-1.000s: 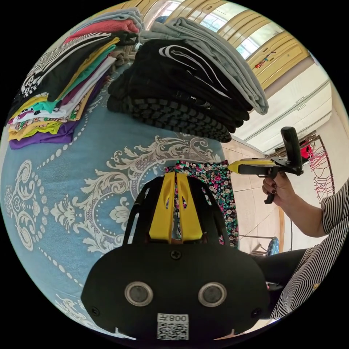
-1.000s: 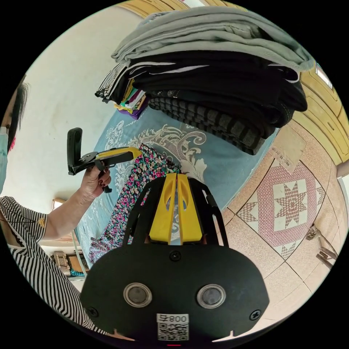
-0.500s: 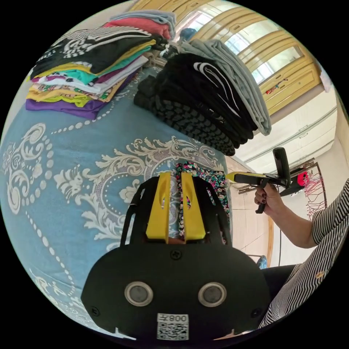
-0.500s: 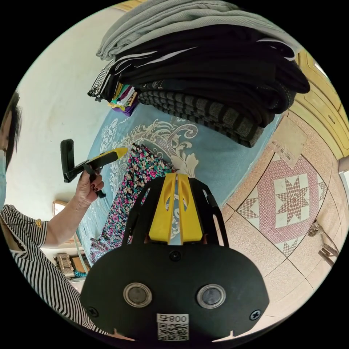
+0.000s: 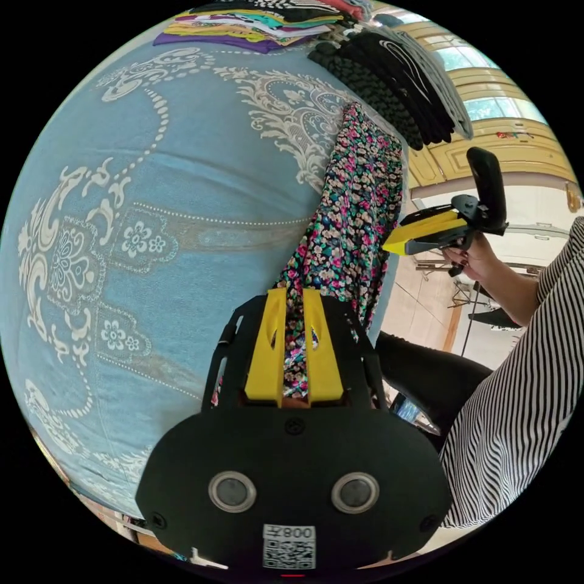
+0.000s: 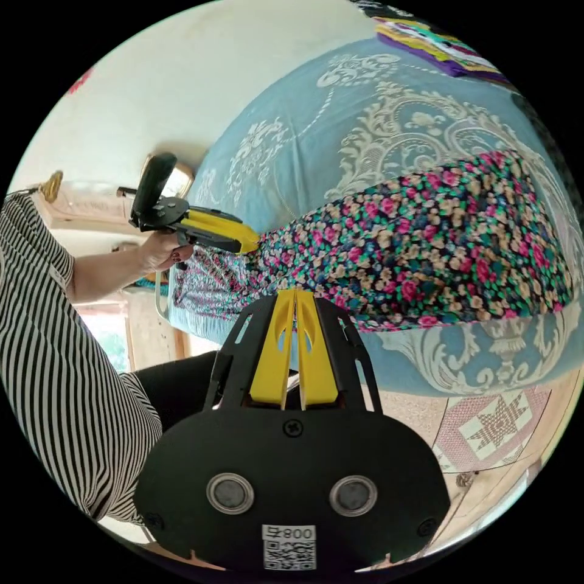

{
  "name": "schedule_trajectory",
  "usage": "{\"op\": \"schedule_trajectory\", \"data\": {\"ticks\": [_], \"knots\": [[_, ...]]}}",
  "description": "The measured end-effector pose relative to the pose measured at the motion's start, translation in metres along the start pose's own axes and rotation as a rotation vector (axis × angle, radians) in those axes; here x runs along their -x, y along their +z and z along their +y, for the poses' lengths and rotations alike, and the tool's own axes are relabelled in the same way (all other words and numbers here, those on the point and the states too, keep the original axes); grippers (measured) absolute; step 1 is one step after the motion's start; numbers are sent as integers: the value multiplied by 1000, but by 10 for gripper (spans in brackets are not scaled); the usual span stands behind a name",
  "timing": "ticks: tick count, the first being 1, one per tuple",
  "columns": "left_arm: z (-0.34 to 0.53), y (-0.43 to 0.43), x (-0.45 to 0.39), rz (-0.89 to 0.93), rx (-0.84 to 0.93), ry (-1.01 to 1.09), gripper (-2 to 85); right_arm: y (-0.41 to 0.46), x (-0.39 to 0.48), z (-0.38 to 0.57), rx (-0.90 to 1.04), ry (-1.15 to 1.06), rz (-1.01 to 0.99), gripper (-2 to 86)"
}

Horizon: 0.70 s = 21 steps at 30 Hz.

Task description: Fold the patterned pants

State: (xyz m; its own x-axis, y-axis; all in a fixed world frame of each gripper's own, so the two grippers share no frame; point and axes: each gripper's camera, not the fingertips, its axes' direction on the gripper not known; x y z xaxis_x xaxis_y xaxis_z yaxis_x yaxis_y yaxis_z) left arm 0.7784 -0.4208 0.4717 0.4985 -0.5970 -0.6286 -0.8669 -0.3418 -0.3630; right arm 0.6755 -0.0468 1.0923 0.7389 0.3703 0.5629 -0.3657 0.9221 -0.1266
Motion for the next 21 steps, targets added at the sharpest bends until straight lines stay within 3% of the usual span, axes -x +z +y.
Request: {"op": "schedule_trajectory", "data": {"ticks": [14, 18, 21], "knots": [[113, -49, 47, -2, -229, -146, 11, -17, 39, -40, 175, -29, 12, 0], [155, -47, 48, 78, -183, -103, 32, -28, 66, -53, 218, -36, 58, 0], [186, -35, 47, 35, -94, -85, 36, -41, 97, -68, 199, -79, 75, 0]]}}
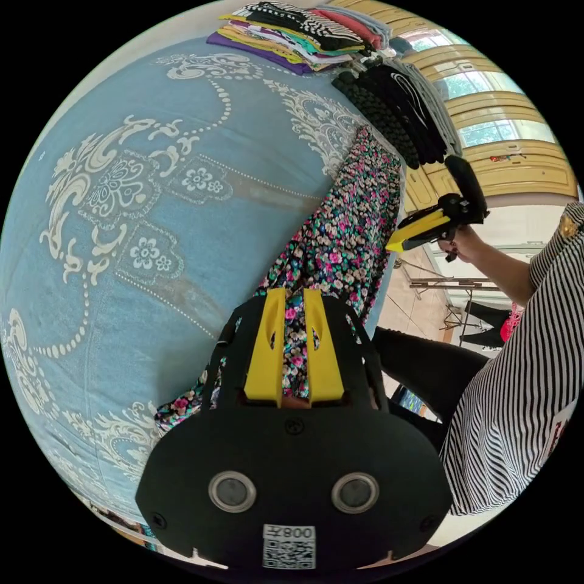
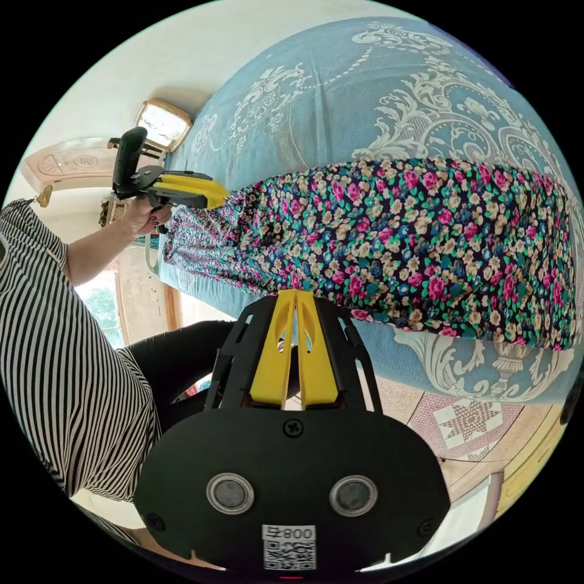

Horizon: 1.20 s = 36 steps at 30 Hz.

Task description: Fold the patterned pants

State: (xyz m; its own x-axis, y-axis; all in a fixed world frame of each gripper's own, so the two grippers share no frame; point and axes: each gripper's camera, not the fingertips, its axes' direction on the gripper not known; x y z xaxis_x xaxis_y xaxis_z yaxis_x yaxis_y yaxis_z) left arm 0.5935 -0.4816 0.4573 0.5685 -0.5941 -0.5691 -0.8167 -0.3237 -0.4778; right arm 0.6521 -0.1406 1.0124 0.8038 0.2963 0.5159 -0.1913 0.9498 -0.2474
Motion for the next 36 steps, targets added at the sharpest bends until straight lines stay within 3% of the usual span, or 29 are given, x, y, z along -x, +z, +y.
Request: {"op": "schedule_trajectory", "data": {"ticks": [3, 9, 17, 25, 31, 36], "knots": [[25, 3, 6, -58, 19, -19, 16, -10, 33, -21, -10, -69, -34, 0], [75, -29, 30, -25, -154, -101, 4, 20, 88, -56, 158, -207, -20, 0], [144, -37, 58, -76, -220, -194, 5, 15, 125, -69, 244, -219, -10, 0], [235, -67, 86, 19, -398, -387, 41, -13, 160, -80, 285, -219, -26, 1], [321, -86, 129, -57, -362, -585, 74, -56, 200, -117, 167, -286, -149, 4], [338, -77, 160, -62, -267, -551, 68, -58, 250, -181, 105, -464, -125, 24]]}}
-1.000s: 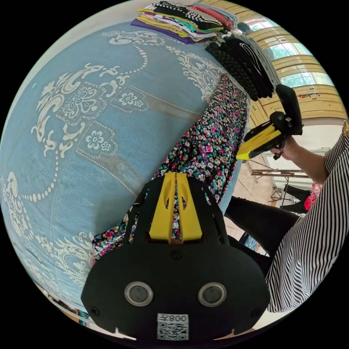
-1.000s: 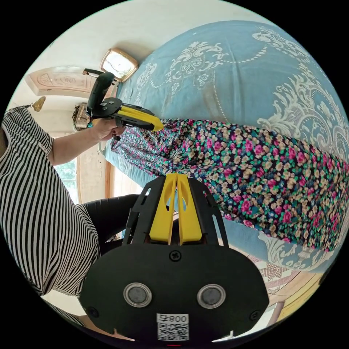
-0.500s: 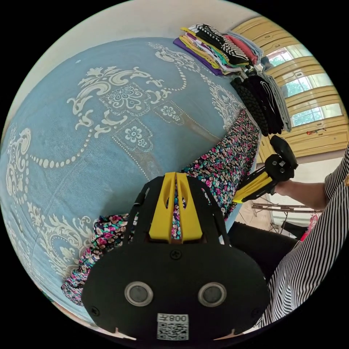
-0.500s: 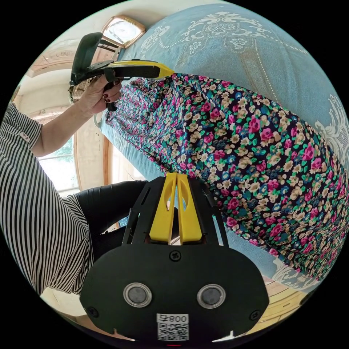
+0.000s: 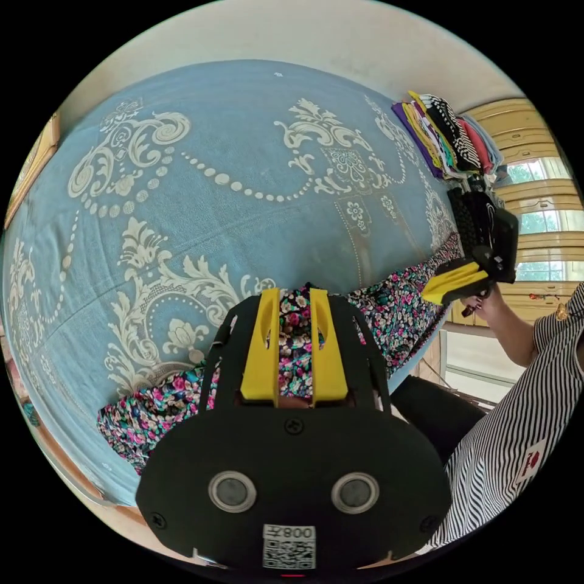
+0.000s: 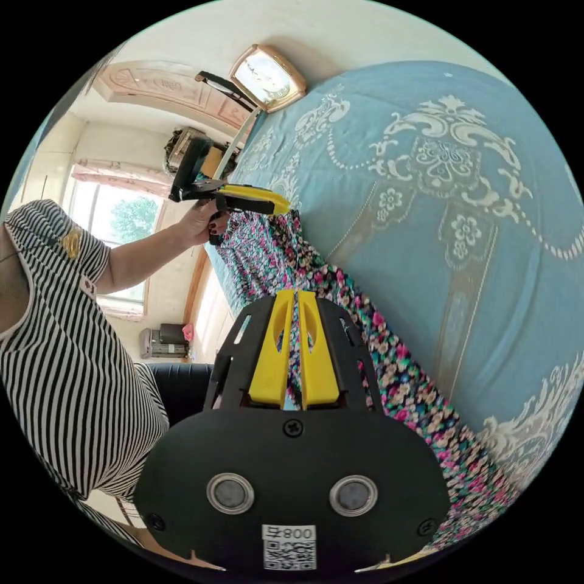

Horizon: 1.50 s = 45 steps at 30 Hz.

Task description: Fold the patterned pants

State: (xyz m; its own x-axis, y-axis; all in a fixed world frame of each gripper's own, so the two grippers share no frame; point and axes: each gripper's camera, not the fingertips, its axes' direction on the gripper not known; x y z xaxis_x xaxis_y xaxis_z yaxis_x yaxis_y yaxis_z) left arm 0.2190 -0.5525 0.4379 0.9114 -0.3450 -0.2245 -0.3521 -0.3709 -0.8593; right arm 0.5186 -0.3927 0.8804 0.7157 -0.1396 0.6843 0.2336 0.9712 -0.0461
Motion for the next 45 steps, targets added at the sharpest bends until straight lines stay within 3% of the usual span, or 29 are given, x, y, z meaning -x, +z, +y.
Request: {"op": "schedule_trajectory", "data": {"ticks": [2, 6, 15, 19, 26, 35, 45], "knots": [[6, 7, 10, -9, 54, 13, 43, 5, 4, -27, -1, -37, 15, 39], [34, -7, 16, -12, -1, 25, 24, 32, 12, -75, 95, -57, -104, 70], [82, -21, 49, 43, -64, -16, 22, 57, 60, -115, 178, -106, -173, 44], [96, -24, 67, 55, -80, -35, 41, 53, 79, -119, 162, -113, -133, 17], [99, -40, 91, 42, -165, 13, 72, 4, 116, -131, -35, -115, -95, 4], [83, -17, 128, 78, -120, 67, 75, 7, 141, -146, -13, -108, -19, 3], [136, -16, 152, 16, -138, -85, 73, 32, 150, -162, 60, 3, 71, 9]]}}
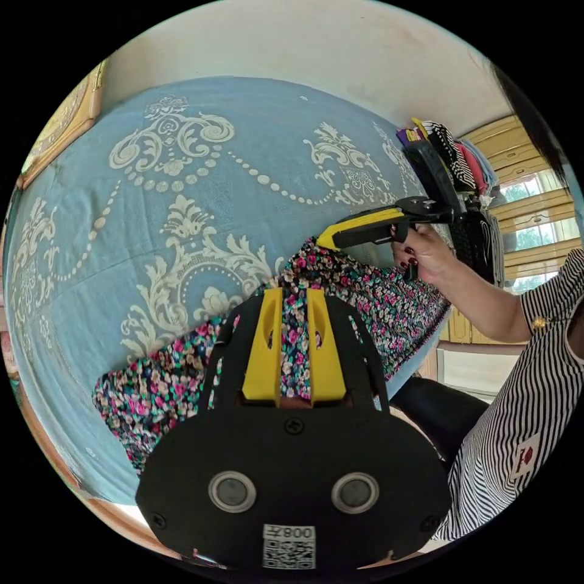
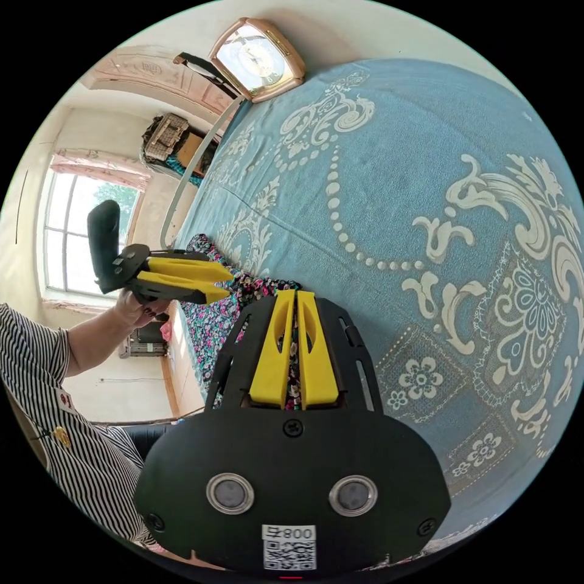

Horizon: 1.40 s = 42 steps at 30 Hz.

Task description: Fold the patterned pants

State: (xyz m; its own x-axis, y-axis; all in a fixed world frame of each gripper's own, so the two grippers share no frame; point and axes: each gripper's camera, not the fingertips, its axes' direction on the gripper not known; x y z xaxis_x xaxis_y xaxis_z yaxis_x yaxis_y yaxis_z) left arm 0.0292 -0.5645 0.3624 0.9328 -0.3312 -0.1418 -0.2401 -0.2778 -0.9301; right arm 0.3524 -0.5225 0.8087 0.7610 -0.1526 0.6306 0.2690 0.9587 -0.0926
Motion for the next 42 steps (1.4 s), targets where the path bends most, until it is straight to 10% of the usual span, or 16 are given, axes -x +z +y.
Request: {"op": "schedule_trajectory", "data": {"ticks": [7, 17, 42], "knots": [[72, 15, -18, 65, 189, -15, 75, -33, 29, 25, -82, 15, 4, 48], [85, 63, -37, -73, 325, 215, 44, 51, 146, 111, 365, -318, 109, 42], [150, 83, 38, 6, 349, 30, 13, 68, 169, 111, 399, -289, 6, 7]]}}
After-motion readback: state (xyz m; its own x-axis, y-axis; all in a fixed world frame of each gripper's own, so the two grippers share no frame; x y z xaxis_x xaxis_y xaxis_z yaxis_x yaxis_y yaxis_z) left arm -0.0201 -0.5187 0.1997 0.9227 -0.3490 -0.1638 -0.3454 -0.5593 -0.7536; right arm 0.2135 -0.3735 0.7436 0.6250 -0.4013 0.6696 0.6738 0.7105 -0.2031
